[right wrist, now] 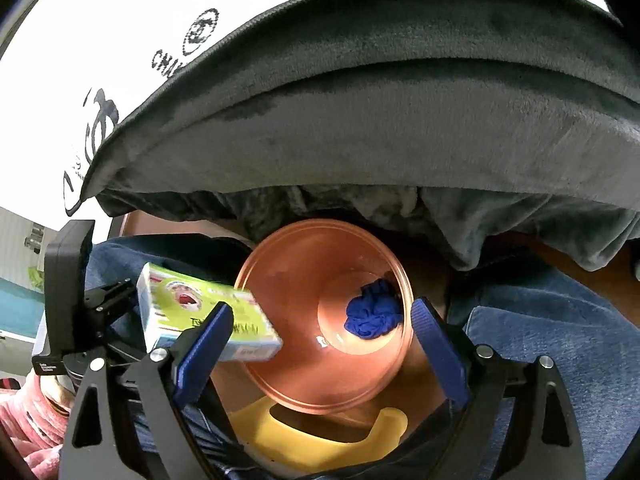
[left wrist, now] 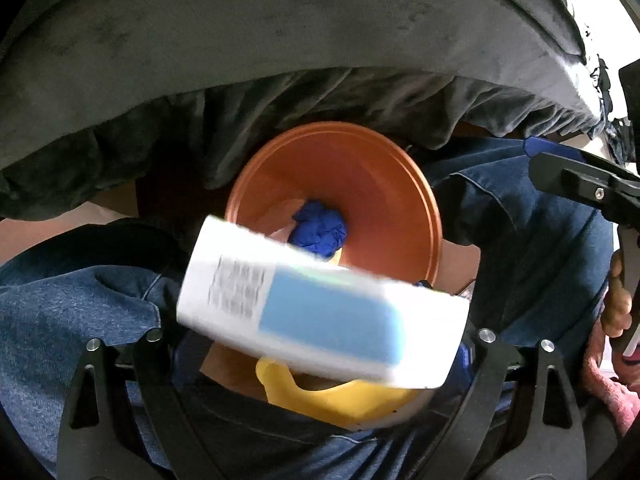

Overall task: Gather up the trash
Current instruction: 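Move both open tools back toward the items on the bed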

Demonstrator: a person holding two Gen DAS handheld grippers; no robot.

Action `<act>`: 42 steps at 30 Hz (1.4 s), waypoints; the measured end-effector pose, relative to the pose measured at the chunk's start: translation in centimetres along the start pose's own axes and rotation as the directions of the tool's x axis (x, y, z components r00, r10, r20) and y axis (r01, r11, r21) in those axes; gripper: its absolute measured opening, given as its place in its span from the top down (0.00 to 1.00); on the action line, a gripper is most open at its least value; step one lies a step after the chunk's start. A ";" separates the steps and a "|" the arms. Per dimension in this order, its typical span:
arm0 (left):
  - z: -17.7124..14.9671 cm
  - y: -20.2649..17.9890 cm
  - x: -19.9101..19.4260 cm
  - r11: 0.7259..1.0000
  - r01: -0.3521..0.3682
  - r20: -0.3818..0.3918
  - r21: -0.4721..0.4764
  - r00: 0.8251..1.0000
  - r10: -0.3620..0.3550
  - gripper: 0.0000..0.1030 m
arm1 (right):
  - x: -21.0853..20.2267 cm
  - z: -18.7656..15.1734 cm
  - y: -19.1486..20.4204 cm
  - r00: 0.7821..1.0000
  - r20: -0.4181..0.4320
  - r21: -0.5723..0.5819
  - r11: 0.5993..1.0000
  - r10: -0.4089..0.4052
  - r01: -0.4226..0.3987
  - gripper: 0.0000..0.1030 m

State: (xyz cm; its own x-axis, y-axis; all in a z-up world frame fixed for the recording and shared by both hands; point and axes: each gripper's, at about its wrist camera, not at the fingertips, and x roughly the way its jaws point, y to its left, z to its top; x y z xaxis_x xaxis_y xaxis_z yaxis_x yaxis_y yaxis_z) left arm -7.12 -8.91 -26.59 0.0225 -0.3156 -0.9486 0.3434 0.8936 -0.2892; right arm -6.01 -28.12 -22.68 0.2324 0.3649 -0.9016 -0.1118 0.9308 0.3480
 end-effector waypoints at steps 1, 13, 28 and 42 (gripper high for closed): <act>0.1 0.0 0.1 1.000 0.005 -0.002 -0.006 1.000 -0.005 0.12 | 0.0 0.0 0.0 1.000 0.000 0.001 1.000 0.002 -0.002 0.14; 0.5 0.8 -0.6 0.998 0.028 -0.006 -0.060 1.000 -0.028 0.09 | -0.5 0.2 -0.1 1.000 0.016 0.009 1.000 0.010 -0.010 0.14; 3.5 -2.3 -10.9 0.994 -0.102 0.255 0.051 0.963 0.085 0.09 | -8.9 4.5 3.0 0.970 0.244 -0.091 0.996 0.007 0.016 0.14; 17.4 2.7 -19.7 0.974 -0.186 0.574 -0.126 0.788 0.224 0.10 | -14.1 11.6 4.1 0.868 0.495 -0.087 0.996 0.029 0.016 0.06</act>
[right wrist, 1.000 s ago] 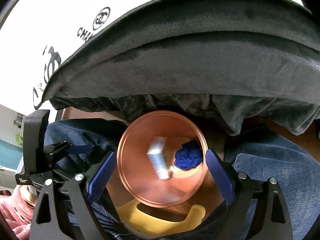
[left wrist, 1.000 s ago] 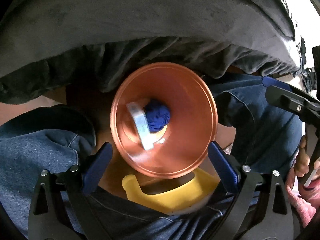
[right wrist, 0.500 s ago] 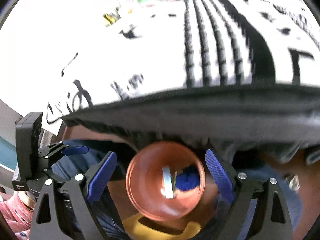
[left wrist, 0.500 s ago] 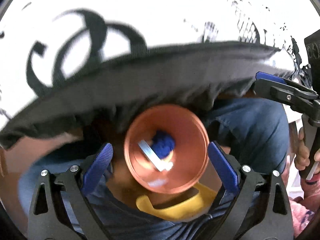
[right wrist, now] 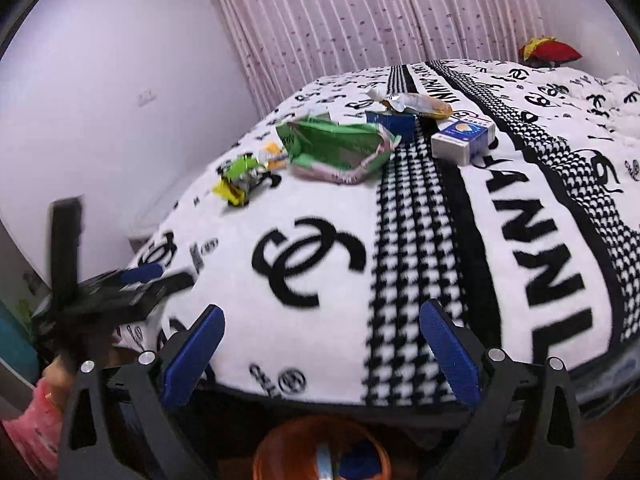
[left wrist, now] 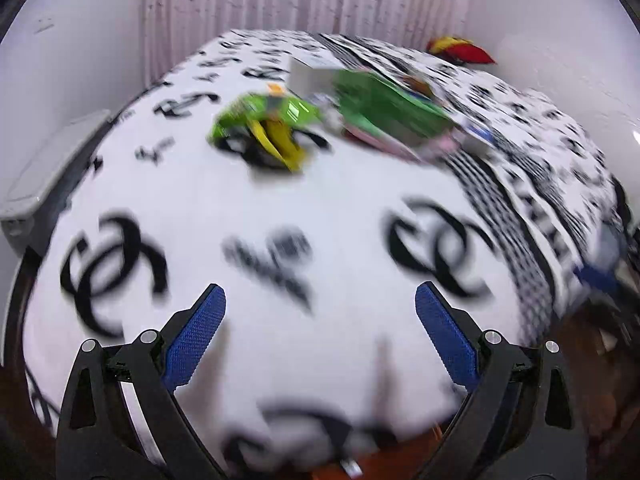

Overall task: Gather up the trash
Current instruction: 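Move both open tools back toward the items on the bed, then grasp the green seaweed snack bag with the left tool while the right tool grasps the green Dee bag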

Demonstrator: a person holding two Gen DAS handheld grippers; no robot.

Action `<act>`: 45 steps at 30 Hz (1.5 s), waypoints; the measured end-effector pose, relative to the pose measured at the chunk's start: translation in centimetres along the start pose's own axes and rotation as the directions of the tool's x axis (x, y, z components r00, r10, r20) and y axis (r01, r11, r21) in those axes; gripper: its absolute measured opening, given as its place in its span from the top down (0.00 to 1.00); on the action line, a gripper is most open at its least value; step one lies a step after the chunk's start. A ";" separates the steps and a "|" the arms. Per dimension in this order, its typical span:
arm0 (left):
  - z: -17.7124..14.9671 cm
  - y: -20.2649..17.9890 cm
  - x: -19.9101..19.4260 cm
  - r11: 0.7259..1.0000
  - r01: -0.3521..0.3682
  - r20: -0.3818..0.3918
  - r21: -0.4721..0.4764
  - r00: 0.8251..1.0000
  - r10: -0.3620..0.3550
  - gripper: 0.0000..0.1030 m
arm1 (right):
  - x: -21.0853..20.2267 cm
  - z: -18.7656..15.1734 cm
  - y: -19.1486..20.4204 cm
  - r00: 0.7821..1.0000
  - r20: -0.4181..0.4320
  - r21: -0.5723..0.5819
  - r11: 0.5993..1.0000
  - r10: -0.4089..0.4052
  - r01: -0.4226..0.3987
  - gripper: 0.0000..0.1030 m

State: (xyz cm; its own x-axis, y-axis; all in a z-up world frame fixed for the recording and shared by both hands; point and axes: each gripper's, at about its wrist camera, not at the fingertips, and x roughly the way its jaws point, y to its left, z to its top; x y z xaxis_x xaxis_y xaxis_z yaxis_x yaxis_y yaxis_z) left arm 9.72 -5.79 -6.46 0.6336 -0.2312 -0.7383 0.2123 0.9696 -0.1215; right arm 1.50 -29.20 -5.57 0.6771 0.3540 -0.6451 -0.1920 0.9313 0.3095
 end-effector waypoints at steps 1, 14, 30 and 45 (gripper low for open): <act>0.8 0.3 0.9 1.000 -0.010 0.002 -0.007 1.000 0.010 0.09 | 0.3 0.2 0.0 1.000 -0.003 0.004 1.000 0.005 -0.005 0.06; 10.0 4.6 11.0 0.967 -0.092 -0.032 -0.239 0.996 0.087 0.37 | 3.0 -0.1 0.6 0.998 -0.065 -0.009 1.000 0.005 -0.006 0.06; 6.9 5.8 4.4 0.983 -0.066 0.066 -0.169 0.995 0.079 0.80 | 4.4 3.6 0.4 1.000 0.000 -0.056 0.998 -0.027 0.027 0.06; -0.2 5.0 -2.8 0.988 0.015 0.082 -0.157 0.997 -0.002 0.80 | 18.7 17.6 -0.4 0.959 -0.042 -0.330 0.910 -0.281 0.252 0.05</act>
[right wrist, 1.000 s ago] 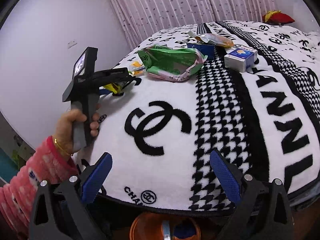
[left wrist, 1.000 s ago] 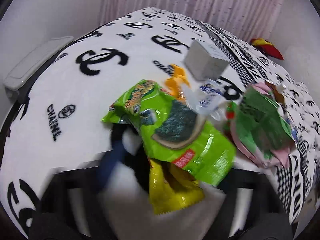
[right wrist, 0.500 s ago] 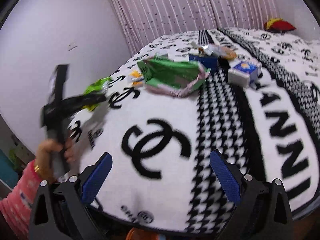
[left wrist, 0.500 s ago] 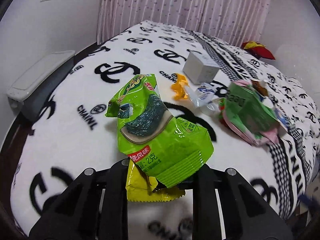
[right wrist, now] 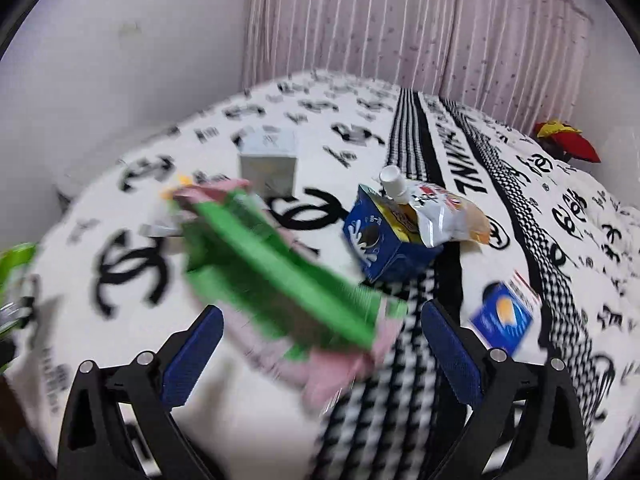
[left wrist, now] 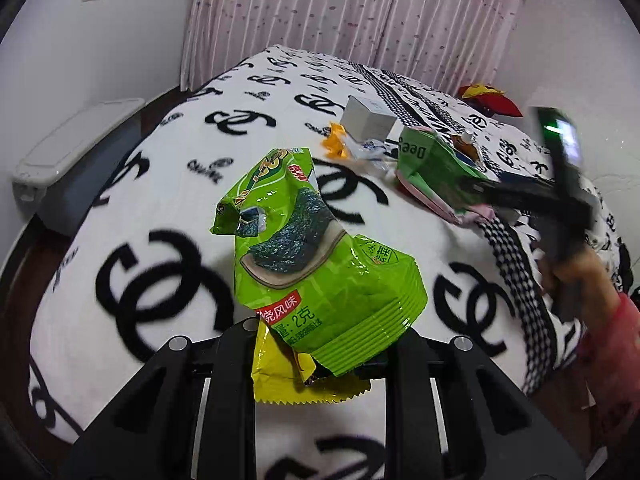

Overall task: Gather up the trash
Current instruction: 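Grasp the green seaweed snack bag with the left tool while the right tool grasps the green Dee bag, then carry both bags over the orange bin while both tools open to drop them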

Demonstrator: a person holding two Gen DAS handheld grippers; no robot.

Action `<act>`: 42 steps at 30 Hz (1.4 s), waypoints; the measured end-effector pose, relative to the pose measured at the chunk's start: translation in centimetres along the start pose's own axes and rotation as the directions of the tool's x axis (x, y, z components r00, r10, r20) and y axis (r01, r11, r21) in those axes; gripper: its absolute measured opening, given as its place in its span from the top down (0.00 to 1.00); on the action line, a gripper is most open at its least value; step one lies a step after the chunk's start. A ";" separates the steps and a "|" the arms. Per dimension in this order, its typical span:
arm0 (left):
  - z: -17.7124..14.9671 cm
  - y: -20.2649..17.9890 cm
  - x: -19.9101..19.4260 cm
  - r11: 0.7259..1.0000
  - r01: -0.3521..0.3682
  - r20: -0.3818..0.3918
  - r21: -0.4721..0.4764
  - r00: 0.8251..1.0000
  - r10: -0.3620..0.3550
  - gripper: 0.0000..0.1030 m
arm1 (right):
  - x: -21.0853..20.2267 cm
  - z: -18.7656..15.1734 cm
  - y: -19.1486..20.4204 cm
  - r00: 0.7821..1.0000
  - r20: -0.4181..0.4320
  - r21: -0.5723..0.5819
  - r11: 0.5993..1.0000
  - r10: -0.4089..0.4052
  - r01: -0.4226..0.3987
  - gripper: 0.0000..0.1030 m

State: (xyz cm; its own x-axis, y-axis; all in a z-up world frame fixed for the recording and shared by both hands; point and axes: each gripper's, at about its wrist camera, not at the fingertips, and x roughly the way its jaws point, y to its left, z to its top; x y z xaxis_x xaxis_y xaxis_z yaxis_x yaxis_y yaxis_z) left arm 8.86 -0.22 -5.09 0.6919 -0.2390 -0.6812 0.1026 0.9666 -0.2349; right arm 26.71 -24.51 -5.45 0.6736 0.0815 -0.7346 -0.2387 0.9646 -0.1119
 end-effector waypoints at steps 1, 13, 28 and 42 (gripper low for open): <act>-0.3 0.0 -0.3 1.000 0.006 -0.002 -0.003 1.000 -0.006 0.80 | 1.0 0.4 -0.2 1.000 -0.022 0.003 1.000 0.012 -0.012 0.07; -1.1 -1.4 -2.7 0.998 0.009 0.014 0.055 1.000 -0.010 0.80 | -2.4 -2.4 -1.5 0.999 -0.034 0.087 0.996 0.031 -0.028 0.82; -2.7 -3.9 -6.3 0.990 0.052 0.016 0.129 0.998 -0.054 0.80 | -14.2 -6.7 0.2 0.987 0.101 0.056 0.989 0.128 -0.134 0.85; -10.4 -5.6 -11.2 0.942 0.190 -0.140 0.278 0.978 -0.156 0.80 | -24.8 -19.0 2.9 0.967 0.092 0.031 0.970 0.236 -0.240 0.85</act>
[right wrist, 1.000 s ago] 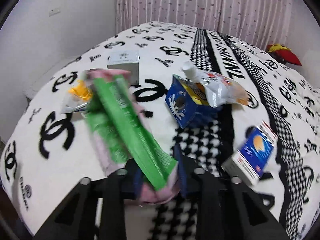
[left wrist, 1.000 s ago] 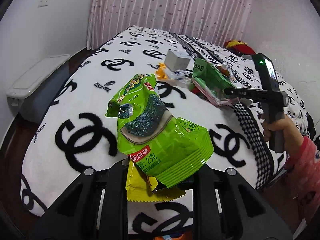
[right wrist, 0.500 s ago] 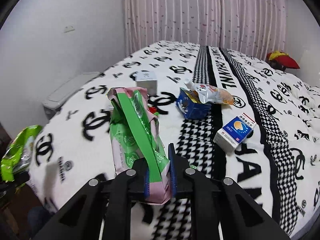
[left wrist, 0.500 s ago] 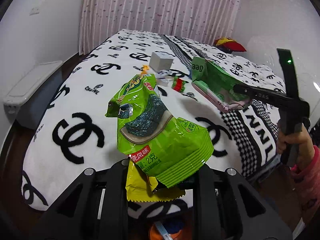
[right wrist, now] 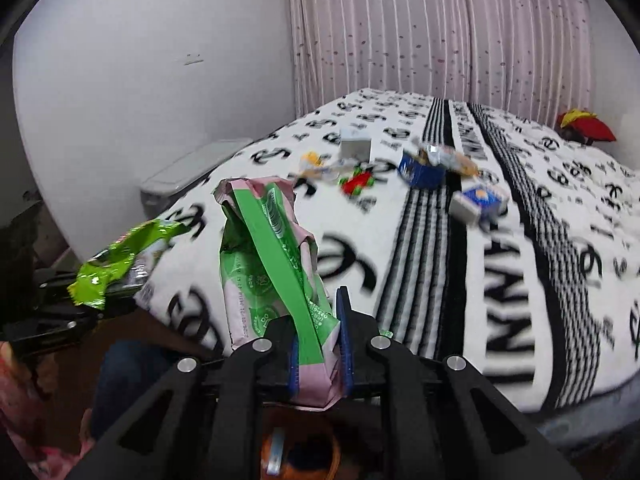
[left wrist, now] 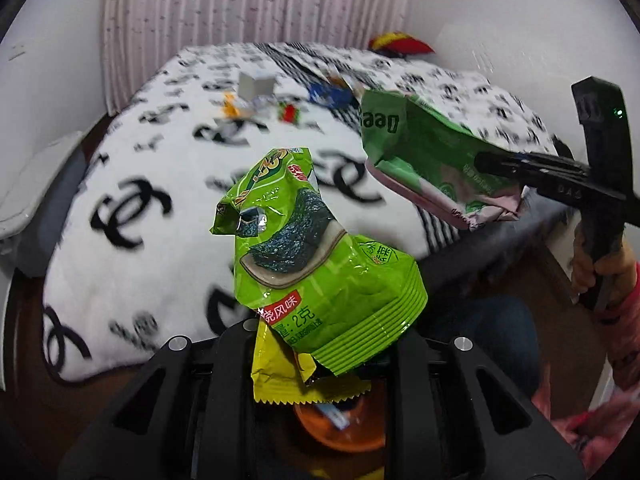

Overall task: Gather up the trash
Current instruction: 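Carry both bags over the orange bin while both tools open to drop them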

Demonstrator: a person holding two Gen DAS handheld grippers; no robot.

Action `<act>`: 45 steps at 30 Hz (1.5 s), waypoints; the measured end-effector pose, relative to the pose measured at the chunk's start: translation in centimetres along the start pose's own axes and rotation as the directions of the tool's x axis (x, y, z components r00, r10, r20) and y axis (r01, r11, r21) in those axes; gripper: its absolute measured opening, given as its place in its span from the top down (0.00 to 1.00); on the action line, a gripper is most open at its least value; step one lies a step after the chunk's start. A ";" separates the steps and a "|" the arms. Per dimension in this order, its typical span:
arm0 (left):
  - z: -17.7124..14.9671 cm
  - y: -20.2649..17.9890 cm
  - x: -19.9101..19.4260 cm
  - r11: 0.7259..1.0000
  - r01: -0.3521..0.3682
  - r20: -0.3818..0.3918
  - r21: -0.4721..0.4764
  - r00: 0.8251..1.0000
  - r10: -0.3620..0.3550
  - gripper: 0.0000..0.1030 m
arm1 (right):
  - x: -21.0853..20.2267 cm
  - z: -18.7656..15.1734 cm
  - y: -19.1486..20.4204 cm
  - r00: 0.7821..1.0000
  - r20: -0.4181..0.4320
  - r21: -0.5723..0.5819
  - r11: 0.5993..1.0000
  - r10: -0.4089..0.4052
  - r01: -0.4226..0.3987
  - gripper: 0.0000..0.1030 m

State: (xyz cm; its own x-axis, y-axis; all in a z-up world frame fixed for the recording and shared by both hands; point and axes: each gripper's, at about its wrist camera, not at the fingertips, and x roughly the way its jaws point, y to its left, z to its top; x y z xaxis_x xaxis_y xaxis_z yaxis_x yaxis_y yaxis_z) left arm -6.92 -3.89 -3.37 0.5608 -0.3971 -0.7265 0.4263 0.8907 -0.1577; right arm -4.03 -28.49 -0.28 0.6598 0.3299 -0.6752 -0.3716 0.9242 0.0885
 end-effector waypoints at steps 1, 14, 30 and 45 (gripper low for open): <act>-0.8 -0.4 0.2 1.000 0.012 -0.020 0.002 1.000 -0.011 0.80 | -0.3 -0.8 0.0 1.000 -0.008 0.007 1.000 0.003 -0.003 0.85; -9.8 -3.7 6.5 0.990 0.140 -0.304 -0.021 0.942 -0.139 0.80 | 1.2 -11.0 1.8 0.975 -0.221 0.054 0.998 0.023 -0.011 0.85; -16.6 -2.4 19.6 0.989 0.049 -0.612 -0.139 0.781 -0.124 0.80 | 13.4 -19.5 2.0 0.857 -0.516 0.096 0.993 -0.006 0.065 0.85; -17.7 -2.6 22.6 0.986 0.025 -0.681 -0.162 0.721 -0.130 0.79 | 17.1 -21.3 1.6 0.809 -0.588 0.119 0.990 0.004 0.081 0.79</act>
State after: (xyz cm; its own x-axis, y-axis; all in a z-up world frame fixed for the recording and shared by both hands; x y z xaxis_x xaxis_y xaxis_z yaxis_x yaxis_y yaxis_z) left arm -7.92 -11.26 -31.17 -0.1345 -0.2511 -0.9586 0.3193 0.9048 -0.2818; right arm -7.26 -25.43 -27.32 0.1481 0.1578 -0.9763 -0.2360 0.9643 0.1201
